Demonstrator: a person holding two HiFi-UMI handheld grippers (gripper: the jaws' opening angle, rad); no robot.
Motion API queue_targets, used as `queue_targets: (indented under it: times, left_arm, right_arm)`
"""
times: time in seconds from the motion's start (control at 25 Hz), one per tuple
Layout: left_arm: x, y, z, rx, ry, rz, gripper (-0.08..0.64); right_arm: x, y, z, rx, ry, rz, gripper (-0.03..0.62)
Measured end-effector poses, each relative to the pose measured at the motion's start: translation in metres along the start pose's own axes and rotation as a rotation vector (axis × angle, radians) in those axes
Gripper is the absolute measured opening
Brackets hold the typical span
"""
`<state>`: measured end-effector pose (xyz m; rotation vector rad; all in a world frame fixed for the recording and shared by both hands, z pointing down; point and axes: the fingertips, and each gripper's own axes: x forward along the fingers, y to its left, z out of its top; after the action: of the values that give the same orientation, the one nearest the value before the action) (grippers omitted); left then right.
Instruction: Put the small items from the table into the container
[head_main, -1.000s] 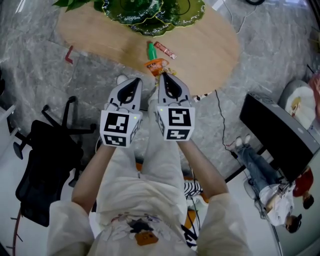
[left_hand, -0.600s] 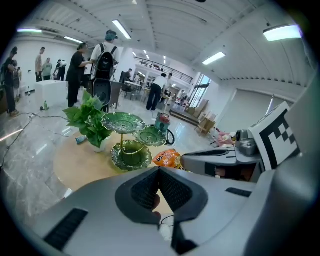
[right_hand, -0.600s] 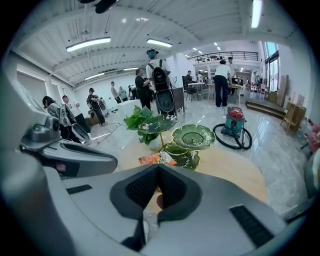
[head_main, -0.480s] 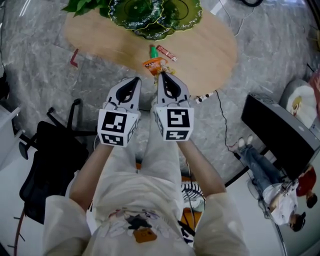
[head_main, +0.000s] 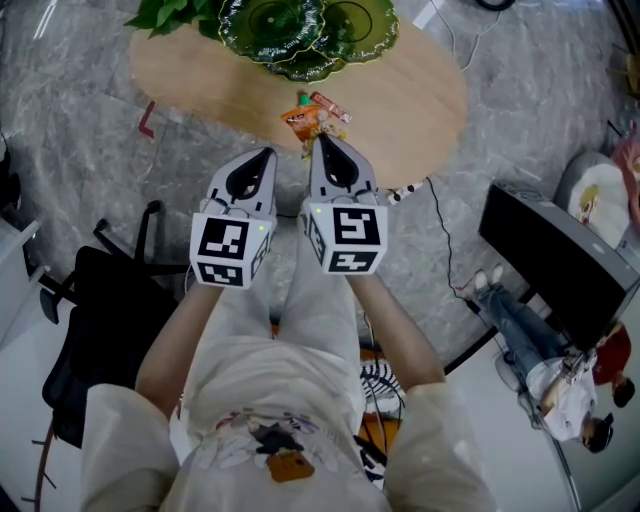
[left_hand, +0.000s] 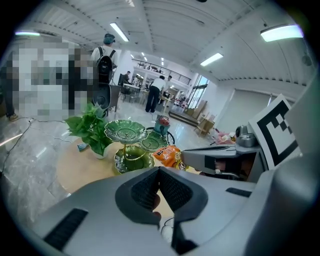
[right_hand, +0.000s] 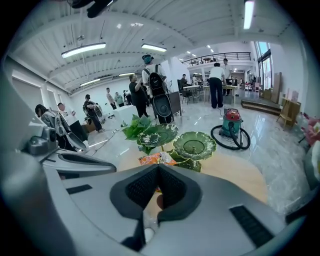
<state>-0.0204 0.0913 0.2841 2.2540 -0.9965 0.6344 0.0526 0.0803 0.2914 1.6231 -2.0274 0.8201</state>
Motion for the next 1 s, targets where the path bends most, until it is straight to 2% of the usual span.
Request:
queue_targets:
  times: [1.0]
  left_arm:
    - [0.004, 0.046, 0.066, -0.055, -0.084, 0.053, -0.005]
  right_arm:
    - [0.037, 0.013, 0.071, 0.013, -0.056, 0.025, 0.006]
